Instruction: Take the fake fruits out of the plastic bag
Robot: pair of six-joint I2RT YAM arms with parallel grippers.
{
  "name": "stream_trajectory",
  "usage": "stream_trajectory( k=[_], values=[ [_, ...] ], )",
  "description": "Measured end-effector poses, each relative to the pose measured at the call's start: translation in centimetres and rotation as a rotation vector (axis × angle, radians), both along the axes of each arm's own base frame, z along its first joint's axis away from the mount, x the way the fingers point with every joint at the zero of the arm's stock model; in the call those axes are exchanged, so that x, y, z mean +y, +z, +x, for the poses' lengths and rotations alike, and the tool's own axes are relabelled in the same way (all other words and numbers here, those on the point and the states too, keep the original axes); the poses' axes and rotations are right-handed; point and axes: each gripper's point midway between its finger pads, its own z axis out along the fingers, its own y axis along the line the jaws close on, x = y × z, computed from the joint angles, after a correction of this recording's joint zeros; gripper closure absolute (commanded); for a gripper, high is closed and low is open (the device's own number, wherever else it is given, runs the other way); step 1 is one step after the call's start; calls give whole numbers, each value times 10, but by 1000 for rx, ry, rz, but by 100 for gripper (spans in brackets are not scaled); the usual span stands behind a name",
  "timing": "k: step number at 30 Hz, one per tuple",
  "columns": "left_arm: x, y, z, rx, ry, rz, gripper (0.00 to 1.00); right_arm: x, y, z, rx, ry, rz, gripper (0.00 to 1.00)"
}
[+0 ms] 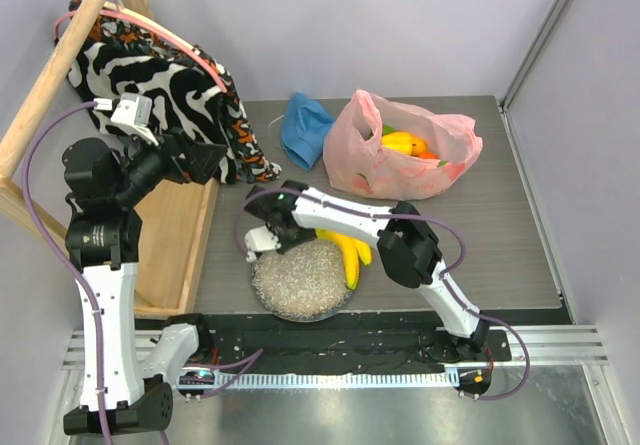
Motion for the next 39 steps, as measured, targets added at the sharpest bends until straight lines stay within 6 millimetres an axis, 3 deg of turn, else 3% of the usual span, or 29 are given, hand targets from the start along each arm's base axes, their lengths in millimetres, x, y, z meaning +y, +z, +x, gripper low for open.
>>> stream_trajectory(
  k=[4,8,17,22,31,39],
  values=[
    [1,-3,3,19,4,-15,4,9,-22,-24,-25,143,-64,99],
    [0,-2,3,23,-1,-22,4,26,-20,-37,-66,242,-56,99],
    [5,-1,3,32,23,-45,5,60,-19,-21,-190,395,41,99],
    [8,1,1,28,33,-54,5,73,-10,-28,-201,514,156,99],
    [9,2,1,33,37,-64,5,92,28,-61,-151,771,395,99],
    [12,2,2,46,46,-91,5,99,26,-57,-200,953,367,99]
  ],
)
